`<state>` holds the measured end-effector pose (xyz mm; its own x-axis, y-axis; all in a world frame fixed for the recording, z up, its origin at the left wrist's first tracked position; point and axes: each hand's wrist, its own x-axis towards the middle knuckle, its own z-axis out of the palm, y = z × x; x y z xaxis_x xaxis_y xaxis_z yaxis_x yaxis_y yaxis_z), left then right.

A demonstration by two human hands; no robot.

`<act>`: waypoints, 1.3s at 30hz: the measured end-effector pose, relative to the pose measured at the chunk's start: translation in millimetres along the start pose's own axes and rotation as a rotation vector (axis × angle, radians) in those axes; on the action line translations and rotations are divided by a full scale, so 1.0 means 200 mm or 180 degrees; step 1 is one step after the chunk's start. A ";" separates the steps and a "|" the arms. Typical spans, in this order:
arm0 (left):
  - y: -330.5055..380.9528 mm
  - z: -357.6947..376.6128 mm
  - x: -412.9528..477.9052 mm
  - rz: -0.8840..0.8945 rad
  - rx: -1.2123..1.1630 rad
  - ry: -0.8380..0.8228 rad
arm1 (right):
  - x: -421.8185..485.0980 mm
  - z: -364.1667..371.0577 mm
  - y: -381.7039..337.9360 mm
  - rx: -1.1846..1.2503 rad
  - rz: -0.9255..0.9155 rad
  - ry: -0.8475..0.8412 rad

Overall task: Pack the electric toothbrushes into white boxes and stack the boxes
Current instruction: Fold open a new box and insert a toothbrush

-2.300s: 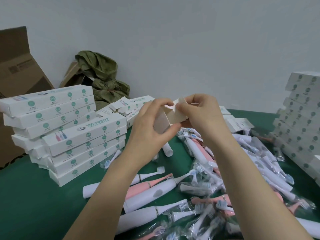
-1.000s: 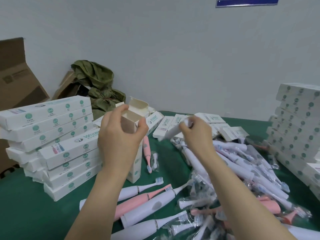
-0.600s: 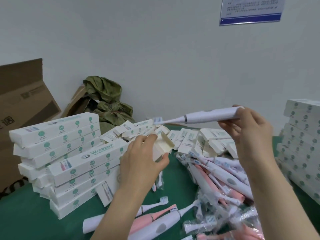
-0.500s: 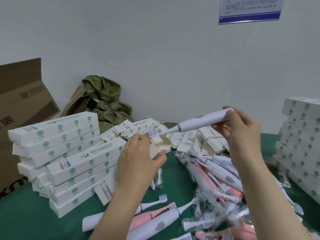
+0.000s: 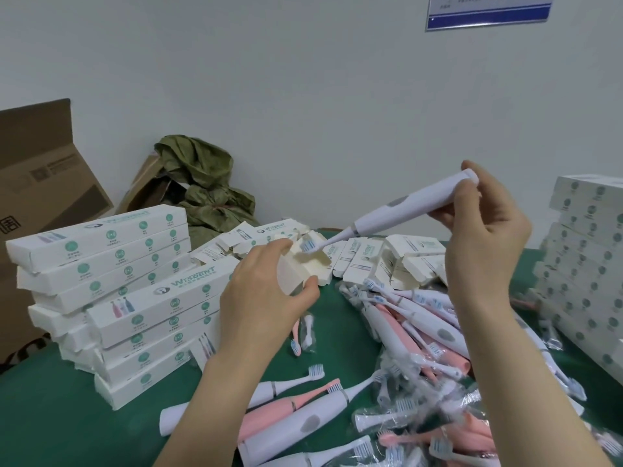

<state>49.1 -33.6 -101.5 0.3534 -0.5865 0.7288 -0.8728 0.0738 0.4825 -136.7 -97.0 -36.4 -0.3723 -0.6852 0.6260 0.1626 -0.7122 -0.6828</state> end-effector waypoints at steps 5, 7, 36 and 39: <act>0.05 -0.01 -0.02 0.0159 -0.0076 0.0066 | -0.12 0.08 -0.01 -0.0245 -0.0263 -0.0742; 0.07 -0.01 -0.02 0.0184 -0.0180 0.0226 | -0.20 0.13 -0.01 -0.0439 -0.0480 -0.1281; 0.03 -0.12 0.02 -0.0394 -0.0775 0.0154 | -0.43 0.24 0.52 -0.3795 0.1582 -0.3444; 0.05 -0.10 0.01 -0.0318 -0.0845 0.0072 | -0.34 0.19 0.46 -0.2806 0.1584 -0.2356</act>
<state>47.9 -17.8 -85.6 0.4433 -0.5836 0.6804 -0.7155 0.2268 0.6608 -61.1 -121.5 -126.7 0.2022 -0.9748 0.0942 -0.6341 -0.2036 -0.7460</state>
